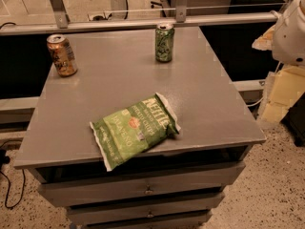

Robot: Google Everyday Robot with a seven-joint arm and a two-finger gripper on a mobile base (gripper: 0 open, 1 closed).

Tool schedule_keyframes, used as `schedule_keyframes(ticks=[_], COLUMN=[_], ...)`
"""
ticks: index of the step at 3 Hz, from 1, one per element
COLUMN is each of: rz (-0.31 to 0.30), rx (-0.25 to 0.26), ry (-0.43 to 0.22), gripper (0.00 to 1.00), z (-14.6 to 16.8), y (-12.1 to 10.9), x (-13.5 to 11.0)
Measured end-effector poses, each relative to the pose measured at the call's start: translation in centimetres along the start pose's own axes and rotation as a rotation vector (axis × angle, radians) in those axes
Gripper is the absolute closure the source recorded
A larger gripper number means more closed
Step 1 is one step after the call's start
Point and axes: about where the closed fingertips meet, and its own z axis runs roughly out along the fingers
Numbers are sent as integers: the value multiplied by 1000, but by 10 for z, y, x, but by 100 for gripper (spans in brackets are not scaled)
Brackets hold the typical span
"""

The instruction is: Move green jalapeno chip bag near green can

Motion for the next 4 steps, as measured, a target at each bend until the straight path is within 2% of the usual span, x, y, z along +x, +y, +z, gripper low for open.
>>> schedule_keyframes(ticks=[1,2,3,4], rz=[0,5,9,30], rx=[0,-20,-81,-135], ry=[0,-69,-169,-240], gripper=[0,0,0,0], z=[0,17,52,87], y=[0,1,11,26], x=[0,-20,-63,-103])
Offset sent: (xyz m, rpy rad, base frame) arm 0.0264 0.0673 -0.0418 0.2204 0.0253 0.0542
